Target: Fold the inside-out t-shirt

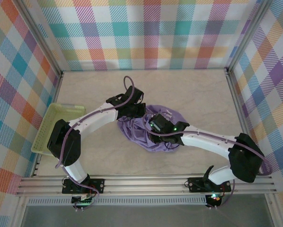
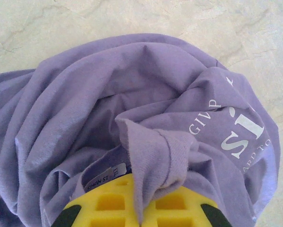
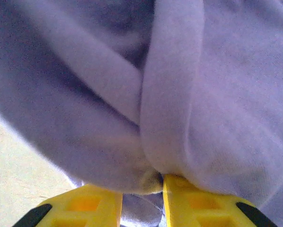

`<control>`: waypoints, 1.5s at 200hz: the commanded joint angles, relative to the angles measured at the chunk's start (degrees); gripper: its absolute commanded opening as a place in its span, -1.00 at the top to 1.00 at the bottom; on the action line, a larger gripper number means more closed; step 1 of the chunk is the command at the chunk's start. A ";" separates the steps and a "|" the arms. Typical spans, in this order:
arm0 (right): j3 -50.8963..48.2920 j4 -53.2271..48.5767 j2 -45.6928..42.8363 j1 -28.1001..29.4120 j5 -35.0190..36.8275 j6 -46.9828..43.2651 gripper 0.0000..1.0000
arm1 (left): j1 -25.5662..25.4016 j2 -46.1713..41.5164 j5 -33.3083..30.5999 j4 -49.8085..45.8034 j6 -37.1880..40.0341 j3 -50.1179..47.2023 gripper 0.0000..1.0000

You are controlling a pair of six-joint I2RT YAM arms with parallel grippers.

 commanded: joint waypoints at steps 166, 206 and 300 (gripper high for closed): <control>4.56 -2.59 -6.32 -0.12 -3.09 -0.59 1.00 | 0.22 0.47 -0.76 -0.82 -0.68 1.47 1.00; 8.45 -5.60 -15.96 -0.11 -6.68 2.20 1.00 | -0.04 1.33 -3.24 -1.73 -0.22 1.23 1.00; 10.18 -9.31 -19.74 -2.88 -4.87 5.51 1.00 | -4.43 -0.04 -7.73 -3.43 2.29 1.40 1.00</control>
